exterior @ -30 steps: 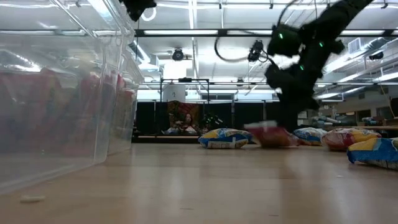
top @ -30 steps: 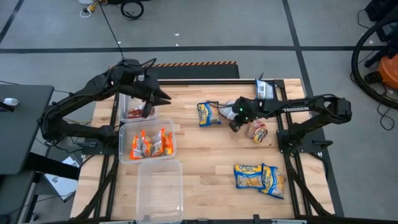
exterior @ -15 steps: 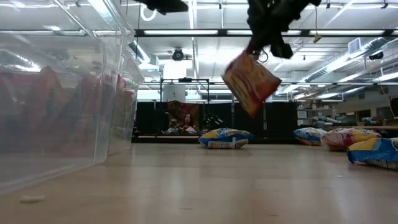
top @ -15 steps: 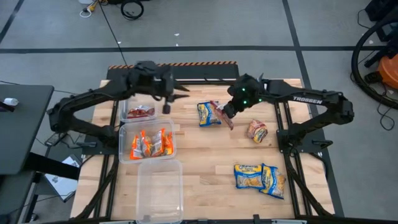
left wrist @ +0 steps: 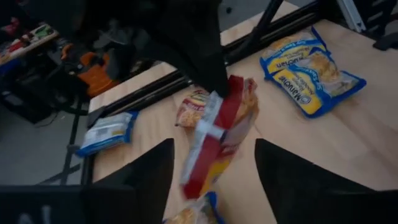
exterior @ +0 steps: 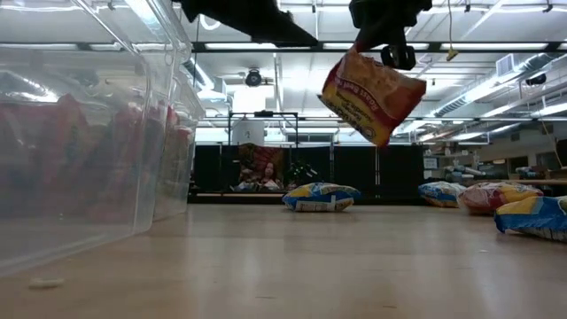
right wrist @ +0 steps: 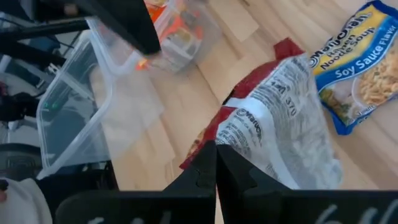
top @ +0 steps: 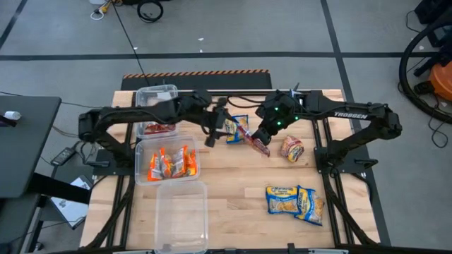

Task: Sort Maruchan noodles
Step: Put the red noodle pack into the top transparent bin

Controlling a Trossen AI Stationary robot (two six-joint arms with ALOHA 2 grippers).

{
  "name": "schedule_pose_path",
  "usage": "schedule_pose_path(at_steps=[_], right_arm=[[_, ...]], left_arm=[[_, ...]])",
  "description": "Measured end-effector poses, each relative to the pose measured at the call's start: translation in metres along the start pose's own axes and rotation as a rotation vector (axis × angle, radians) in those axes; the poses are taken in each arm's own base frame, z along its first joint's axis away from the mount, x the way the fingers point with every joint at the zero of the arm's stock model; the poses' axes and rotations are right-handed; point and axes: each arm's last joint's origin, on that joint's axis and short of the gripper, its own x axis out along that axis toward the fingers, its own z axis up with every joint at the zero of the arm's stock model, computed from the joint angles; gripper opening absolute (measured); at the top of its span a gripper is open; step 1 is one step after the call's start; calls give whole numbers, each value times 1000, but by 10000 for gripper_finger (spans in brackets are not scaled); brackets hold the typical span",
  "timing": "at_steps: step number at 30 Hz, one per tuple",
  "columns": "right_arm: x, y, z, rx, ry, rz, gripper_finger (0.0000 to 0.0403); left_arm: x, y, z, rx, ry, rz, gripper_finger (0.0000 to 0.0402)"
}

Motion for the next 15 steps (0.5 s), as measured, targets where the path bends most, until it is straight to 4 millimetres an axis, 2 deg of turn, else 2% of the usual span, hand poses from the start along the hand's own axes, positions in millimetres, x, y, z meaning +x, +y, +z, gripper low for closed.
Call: schedule_pose_path(at_steps=[5,11,15], right_arm=[[1,3,-2,-22,7,3,3],[1,3,-2,-24,0,-1,3],[2,5,-3,-32,2,10,3]], left_arm=[[23,-6,-1,-21,-43,-2,242],[43,-16,-15,-28,19,-46,224],[48,-15,-20,-31,65,7,210]])
